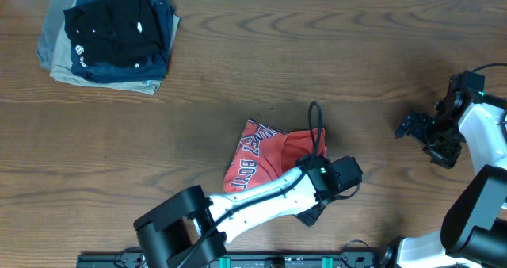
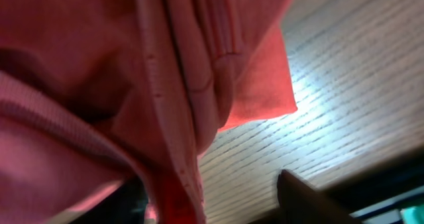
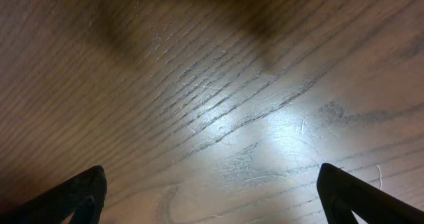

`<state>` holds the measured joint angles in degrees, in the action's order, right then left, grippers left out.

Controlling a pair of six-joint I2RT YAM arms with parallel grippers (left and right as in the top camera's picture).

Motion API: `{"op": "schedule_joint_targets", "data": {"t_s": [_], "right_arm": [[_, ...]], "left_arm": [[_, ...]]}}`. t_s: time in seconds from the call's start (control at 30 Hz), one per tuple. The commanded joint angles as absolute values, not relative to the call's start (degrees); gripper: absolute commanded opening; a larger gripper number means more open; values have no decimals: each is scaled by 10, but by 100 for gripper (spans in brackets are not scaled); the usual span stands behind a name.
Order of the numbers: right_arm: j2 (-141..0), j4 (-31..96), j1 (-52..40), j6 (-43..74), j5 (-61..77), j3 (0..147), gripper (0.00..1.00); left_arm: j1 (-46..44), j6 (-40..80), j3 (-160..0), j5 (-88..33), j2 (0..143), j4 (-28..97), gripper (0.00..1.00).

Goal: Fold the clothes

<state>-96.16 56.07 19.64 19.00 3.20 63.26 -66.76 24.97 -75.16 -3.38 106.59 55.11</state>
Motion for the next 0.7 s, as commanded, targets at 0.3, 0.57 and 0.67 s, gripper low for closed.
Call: {"op": "schedule_joint_targets", "data": {"t_s": [0.3, 0.57, 0.67], "right_arm": [[-962, 561, 198, 186, 32, 641, 99], [-962, 561, 198, 186, 32, 641, 99], [-962, 561, 198, 186, 32, 641, 99]], "left_arm": [[-666, 243, -765, -25, 1054, 568, 6], [-667, 259, -783, -59, 1004, 560, 6], [-667, 283, -778, -69, 1007, 529, 6]]}}
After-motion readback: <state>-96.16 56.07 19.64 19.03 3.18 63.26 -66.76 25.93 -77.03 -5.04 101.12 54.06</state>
